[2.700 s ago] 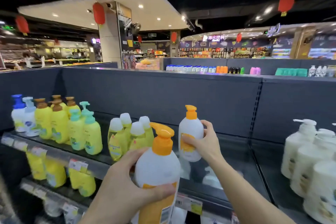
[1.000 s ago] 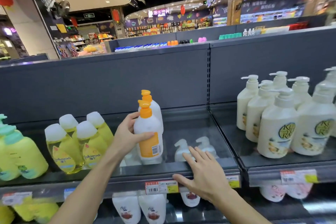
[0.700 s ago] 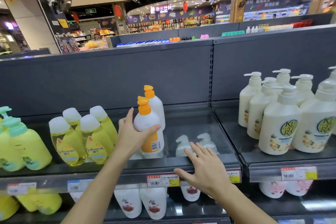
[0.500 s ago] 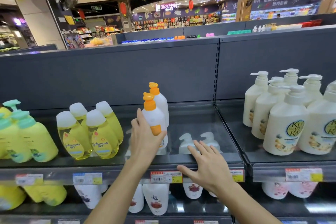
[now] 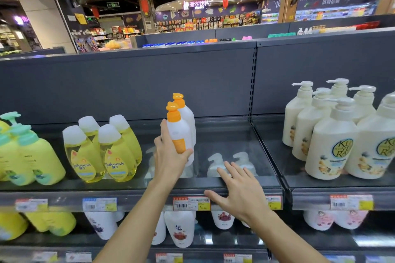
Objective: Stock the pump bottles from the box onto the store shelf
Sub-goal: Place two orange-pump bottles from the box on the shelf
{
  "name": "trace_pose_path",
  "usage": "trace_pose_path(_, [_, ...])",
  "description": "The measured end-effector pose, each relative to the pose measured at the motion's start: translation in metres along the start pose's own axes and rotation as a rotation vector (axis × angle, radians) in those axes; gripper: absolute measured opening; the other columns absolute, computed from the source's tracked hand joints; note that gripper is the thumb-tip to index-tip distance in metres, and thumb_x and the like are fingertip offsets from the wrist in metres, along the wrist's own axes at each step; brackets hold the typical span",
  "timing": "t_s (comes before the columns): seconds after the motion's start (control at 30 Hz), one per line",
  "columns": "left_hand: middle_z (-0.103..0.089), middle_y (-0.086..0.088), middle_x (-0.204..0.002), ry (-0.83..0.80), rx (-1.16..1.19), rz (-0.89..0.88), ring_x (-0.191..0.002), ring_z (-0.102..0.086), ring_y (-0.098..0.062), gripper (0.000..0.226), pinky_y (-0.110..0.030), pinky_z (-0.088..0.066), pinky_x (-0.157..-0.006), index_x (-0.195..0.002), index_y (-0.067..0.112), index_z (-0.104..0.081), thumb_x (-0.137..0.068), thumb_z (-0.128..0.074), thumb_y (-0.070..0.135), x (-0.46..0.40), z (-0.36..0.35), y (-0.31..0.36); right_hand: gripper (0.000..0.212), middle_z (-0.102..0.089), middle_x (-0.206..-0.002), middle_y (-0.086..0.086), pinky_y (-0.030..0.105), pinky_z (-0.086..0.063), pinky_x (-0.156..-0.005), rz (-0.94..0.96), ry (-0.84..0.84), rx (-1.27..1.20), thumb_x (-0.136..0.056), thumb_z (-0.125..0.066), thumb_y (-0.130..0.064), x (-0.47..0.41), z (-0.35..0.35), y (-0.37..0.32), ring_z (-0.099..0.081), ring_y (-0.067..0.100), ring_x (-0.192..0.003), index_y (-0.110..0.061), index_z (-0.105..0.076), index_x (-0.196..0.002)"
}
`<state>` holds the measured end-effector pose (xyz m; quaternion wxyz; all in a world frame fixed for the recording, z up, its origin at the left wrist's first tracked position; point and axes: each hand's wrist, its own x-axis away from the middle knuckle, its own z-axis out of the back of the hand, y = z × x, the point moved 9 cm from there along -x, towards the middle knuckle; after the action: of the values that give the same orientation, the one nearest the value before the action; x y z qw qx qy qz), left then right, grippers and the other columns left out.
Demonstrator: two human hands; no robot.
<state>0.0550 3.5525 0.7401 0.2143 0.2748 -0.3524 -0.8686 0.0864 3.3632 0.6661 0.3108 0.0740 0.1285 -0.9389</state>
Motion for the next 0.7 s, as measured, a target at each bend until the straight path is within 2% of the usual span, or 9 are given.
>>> trace_pose_path(0.17, [-0.036, -0.012, -0.137, -0.021, 0.029, -0.006, -0.113, -0.050, -0.036, 0.106, -0.036, -0.041, -0.079, -0.147, 0.040, -0.002, -0.072, -0.076, 0.030, -0.008, -0.003, -0.002, 0.081, -0.062, -0.137, 0.004, 0.046, -0.043, -0.107, -0.015, 0.022, 0.032, -0.081, -0.029, -0.083, 0.000, -0.001, 0.000, -0.055, 0.025, -0.130, -0.025, -0.065, -0.125])
trace_pose_path(0.23, [-0.035, -0.011, -0.140, -0.023, 0.035, -0.009, -0.117, -0.049, -0.035, 0.109, -0.036, -0.041, -0.081, -0.147, 0.040, 0.000, -0.072, -0.077, 0.030, -0.010, -0.003, -0.004, 0.081, -0.066, -0.131, 0.004, 0.046, -0.047, -0.103, -0.021, 0.035, 0.023, -0.082, -0.025, -0.083, 0.000, 0.000, 0.001, -0.060, 0.025, -0.125, -0.025, -0.067, -0.120])
trace_pose_path(0.33, [-0.028, -0.012, -0.148, -0.018, -0.017, 0.005, -0.124, -0.045, -0.036, 0.117, -0.044, -0.045, -0.089, -0.148, 0.039, 0.010, -0.071, -0.078, 0.037, -0.009, -0.001, -0.003, 0.083, -0.064, -0.134, 0.004, 0.044, -0.043, -0.107, -0.006, 0.059, 0.028, -0.082, -0.023, -0.083, 0.001, 0.002, 0.002, -0.055, 0.025, -0.129, -0.025, -0.064, -0.123])
trace_pose_path(0.43, [-0.006, -0.007, -0.160, 0.053, -0.063, -0.021, -0.140, -0.029, -0.034, 0.118, -0.049, -0.038, -0.104, -0.148, 0.035, 0.015, -0.072, -0.074, 0.050, 0.007, 0.013, 0.008, 0.086, -0.046, -0.150, 0.001, 0.042, -0.025, -0.118, 0.015, 0.010, 0.000, -0.079, -0.025, -0.085, 0.000, 0.006, -0.001, -0.035, 0.023, -0.144, -0.026, -0.050, -0.138])
trace_pose_path(0.5, [-0.004, 0.001, -0.162, 0.085, -0.046, -0.110, -0.147, -0.015, -0.020, 0.108, -0.038, -0.030, -0.111, -0.151, 0.032, 0.007, -0.077, -0.069, 0.053, 0.027, 0.027, 0.014, 0.089, -0.036, -0.156, 0.000, 0.041, -0.019, -0.121, 0.022, 0.000, -0.088, -0.079, -0.026, -0.085, -0.005, 0.014, -0.009, -0.024, 0.021, -0.148, -0.025, -0.041, -0.144])
trace_pose_path(0.53, [-0.007, 0.004, -0.161, 0.095, -0.055, -0.152, -0.147, -0.013, -0.013, 0.101, -0.031, -0.027, -0.112, -0.152, 0.031, 0.000, -0.079, -0.067, 0.053, 0.039, 0.035, 0.014, 0.089, -0.036, -0.157, 0.000, 0.041, -0.019, -0.121, 0.045, 0.038, -0.127, -0.080, -0.029, -0.084, -0.008, 0.022, -0.018, -0.025, 0.020, -0.148, -0.024, -0.041, -0.145])
trace_pose_path(0.57, [-0.011, 0.006, -0.161, 0.107, -0.080, -0.178, -0.146, -0.014, -0.008, 0.095, -0.025, -0.024, -0.111, -0.152, 0.029, -0.006, -0.081, -0.065, 0.053, 0.050, 0.045, 0.010, 0.085, -0.041, -0.154, 0.000, 0.038, -0.022, -0.120, 0.089, 0.099, -0.165, -0.082, -0.032, -0.081, -0.010, 0.032, -0.033, -0.030, 0.018, -0.145, -0.023, -0.045, -0.143])
trace_pose_path(0.63, [-0.017, 0.010, -0.159, 0.138, -0.145, -0.183, -0.144, -0.018, -0.002, 0.086, -0.022, -0.024, -0.109, -0.152, 0.028, -0.015, -0.084, -0.060, 0.056, 0.073, 0.069, -0.007, 0.071, -0.057, -0.138, -0.003, 0.028, -0.034, -0.110, 0.216, 0.216, -0.321, -0.086, -0.041, -0.072, -0.008, 0.051, -0.076, -0.047, 0.013, -0.131, -0.020, -0.055, -0.134])
trace_pose_path(0.7, [-0.022, 0.012, -0.157, 0.193, -0.207, -0.132, -0.142, -0.020, 0.001, 0.080, -0.019, -0.023, -0.109, -0.151, 0.026, -0.021, -0.086, -0.055, 0.057, 0.097, 0.097, -0.035, 0.065, -0.063, -0.127, -0.004, 0.023, -0.040, -0.100, 0.330, 0.242, -0.503, -0.089, -0.044, -0.065, 0.000, 0.056, -0.126, -0.053, 0.011, -0.120, -0.016, -0.061, -0.128])
